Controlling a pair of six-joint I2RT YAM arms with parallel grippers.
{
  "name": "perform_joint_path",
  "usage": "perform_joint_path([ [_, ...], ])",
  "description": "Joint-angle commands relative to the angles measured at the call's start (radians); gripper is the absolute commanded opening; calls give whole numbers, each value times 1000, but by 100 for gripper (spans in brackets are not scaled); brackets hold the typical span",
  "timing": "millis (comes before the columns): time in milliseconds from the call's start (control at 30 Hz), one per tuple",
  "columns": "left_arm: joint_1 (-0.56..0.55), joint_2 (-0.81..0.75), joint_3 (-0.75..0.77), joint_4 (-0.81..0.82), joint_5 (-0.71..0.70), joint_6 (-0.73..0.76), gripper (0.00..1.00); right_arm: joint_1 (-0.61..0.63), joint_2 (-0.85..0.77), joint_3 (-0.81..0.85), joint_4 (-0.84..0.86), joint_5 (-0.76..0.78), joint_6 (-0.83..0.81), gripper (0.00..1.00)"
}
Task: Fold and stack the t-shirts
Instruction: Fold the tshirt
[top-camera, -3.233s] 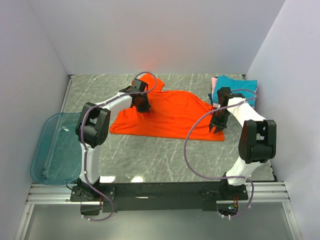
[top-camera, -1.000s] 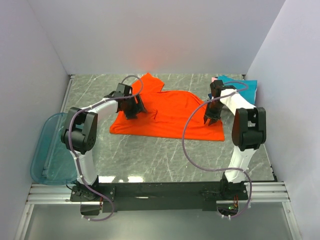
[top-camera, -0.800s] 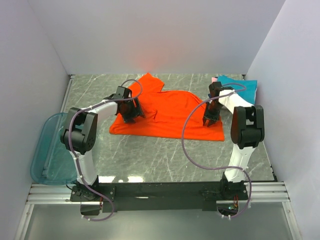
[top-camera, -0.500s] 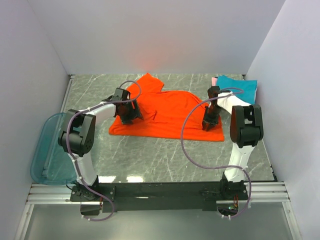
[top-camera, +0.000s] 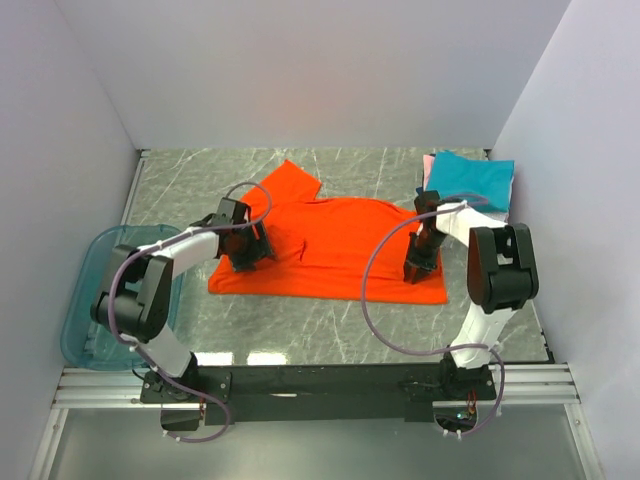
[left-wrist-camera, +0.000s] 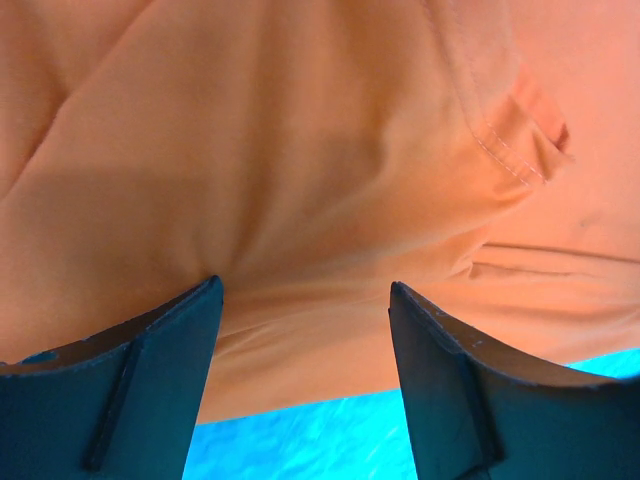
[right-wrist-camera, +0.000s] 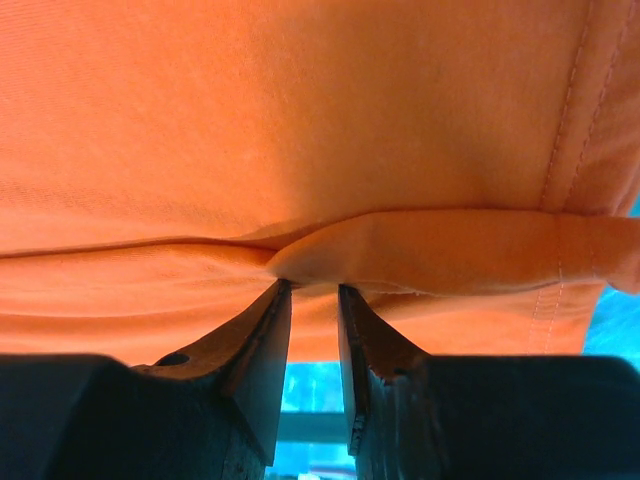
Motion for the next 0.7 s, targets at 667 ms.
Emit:
perform_joint_path([
  [667, -13, -325, -284, -284, -90, -120, 75, 65, -224, -331, -68, -17, 168, 33],
])
